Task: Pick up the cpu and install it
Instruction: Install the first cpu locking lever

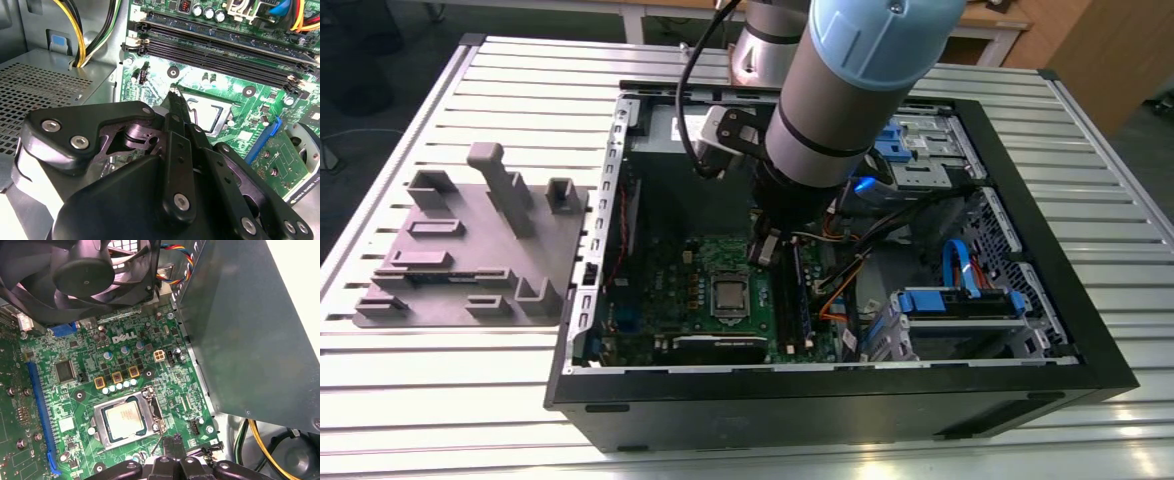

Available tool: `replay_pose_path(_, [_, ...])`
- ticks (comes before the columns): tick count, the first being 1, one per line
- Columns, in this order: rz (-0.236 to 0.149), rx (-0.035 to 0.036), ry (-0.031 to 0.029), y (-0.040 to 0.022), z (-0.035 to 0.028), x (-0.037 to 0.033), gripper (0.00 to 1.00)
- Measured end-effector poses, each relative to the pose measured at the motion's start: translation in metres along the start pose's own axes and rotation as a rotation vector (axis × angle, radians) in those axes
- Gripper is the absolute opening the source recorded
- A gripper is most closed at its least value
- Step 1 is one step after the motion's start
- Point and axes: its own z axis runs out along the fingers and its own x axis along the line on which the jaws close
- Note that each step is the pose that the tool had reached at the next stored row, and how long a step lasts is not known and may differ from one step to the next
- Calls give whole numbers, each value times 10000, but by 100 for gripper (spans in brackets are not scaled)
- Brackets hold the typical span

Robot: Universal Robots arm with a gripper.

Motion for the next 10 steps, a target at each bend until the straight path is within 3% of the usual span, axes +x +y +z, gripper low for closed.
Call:
replay_pose_path(4, [-26, -3, 5, 0, 1, 0, 10])
replay_pose_path(10, [-656, -61, 117, -1, 7, 5, 10])
